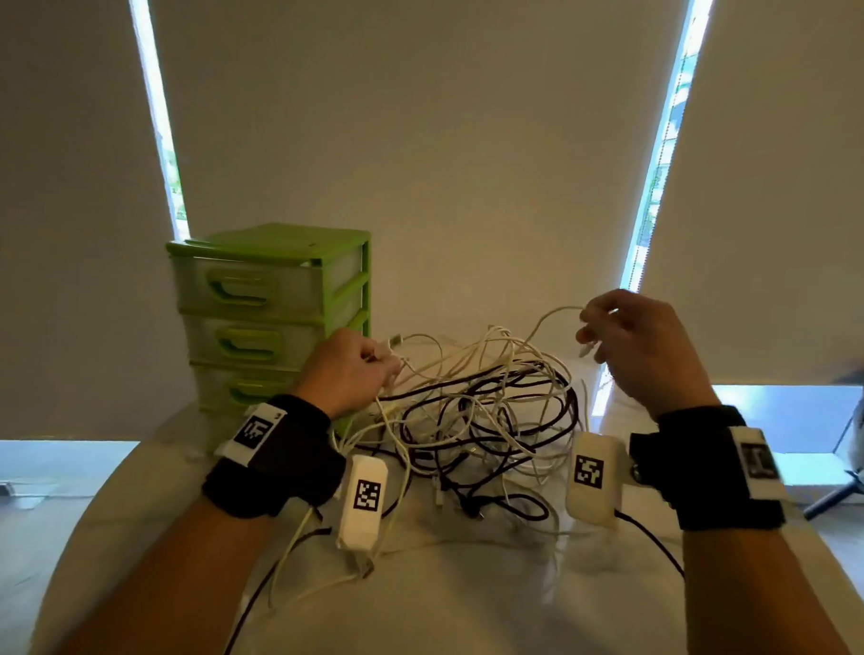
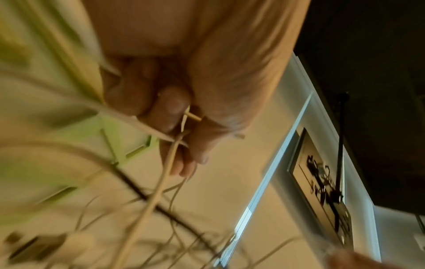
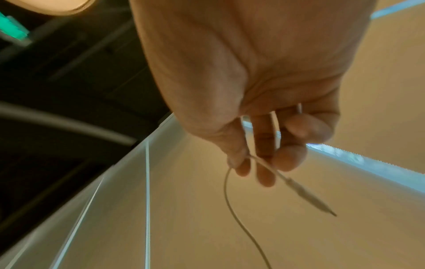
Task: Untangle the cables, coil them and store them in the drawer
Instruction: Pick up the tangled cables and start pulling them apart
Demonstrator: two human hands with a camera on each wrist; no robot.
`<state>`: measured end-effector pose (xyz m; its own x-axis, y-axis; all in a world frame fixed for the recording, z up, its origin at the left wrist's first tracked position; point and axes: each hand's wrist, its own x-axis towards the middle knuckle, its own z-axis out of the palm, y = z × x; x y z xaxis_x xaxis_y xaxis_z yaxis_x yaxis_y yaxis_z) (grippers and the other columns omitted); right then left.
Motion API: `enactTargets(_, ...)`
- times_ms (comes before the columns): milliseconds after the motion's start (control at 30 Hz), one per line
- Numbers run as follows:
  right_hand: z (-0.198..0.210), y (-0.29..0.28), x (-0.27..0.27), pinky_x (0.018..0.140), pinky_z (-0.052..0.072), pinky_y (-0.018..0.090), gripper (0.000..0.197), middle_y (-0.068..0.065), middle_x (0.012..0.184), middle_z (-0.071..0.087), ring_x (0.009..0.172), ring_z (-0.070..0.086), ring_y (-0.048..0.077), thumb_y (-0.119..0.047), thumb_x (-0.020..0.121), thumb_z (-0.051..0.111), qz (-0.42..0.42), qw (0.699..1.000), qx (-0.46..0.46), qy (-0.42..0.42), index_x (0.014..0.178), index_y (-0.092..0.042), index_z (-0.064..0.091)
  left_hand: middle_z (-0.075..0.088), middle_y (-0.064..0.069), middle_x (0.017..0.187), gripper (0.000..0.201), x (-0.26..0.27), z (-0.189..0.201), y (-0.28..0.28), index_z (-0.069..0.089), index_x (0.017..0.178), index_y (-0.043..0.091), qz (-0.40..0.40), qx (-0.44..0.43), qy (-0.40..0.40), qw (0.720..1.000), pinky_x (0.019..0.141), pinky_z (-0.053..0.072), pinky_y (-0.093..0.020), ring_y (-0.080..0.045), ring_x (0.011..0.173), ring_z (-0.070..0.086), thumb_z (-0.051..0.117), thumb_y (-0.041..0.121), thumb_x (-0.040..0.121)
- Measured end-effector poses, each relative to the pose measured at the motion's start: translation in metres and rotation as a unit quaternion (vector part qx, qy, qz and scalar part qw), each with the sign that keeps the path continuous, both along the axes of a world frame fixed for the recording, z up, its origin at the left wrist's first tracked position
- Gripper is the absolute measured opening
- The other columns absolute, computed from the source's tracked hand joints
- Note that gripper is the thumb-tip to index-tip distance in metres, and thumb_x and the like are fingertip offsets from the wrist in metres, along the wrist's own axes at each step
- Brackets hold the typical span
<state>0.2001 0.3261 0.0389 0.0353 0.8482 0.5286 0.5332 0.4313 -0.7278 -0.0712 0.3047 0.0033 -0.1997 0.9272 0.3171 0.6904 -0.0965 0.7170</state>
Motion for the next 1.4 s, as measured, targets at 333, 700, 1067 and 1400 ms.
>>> enactTargets(333,0.027,-0.029,-0.094,0.092,0.041,0.027,0.055,0.0,0.122,0.05,0.107,0.055,0.017,-0.039,0.092,0.06,0.17,0.959,-0.054,-0.223,0.142,-0.033,0.039,0.067,0.006,0.086,0.023,-0.005,0.077,-0.039,0.075,0.084,0.005,-0.051,0.103,0.01,0.993,0.066,0.038,-0.013,0.009,0.08,0.055,0.063,0.024,0.092)
enactTargets(700,0.074,0.006,-0.074,0.083,0.042,0.03,0.014,-0.007,0.096,0.056,0.087,0.053,0.013,-0.035,0.095,0.056,0.135,0.89,-0.048,-0.433,0.098,-0.024,0.063,0.064,0.021,0.066,0.02,-0.011,0.128,-0.056,0.072,0.079,0.004,-0.02,0.301,-0.124,0.945,0.063,0.043,-0.013,0.01,0.063,0.057,0.062,0.017,0.091)
enactTargets(1067,0.09,-0.008,-0.062,0.062,0.052,0.031,0.015,0.014,0.084,0.07,0.07,0.069,0.022,-0.014,0.101,0.043,0.209,0.976,-0.028,0.059,0.095,-0.006,0.054,0.05,0.002,0.074,0.02,-0.007,0.109,-0.062,0.071,0.106,0.018,-0.121,0.06,-0.154,0.979,0.041,0.028,-0.017,-0.005,0.046,0.034,0.061,0.029,0.093)
enactTargets(1400,0.104,-0.04,-0.055,0.058,0.05,0.025,0.017,0.01,0.083,0.071,0.07,0.068,0.021,-0.015,0.101,0.042,0.27,0.953,-0.02,0.135,0.089,-0.013,0.053,0.055,-0.001,0.062,0.007,0.054,0.074,-0.03,0.063,0.096,0.014,-0.161,0.034,-0.109,0.98,0.059,0.04,-0.023,-0.009,0.053,0.049,0.059,0.02,0.094)
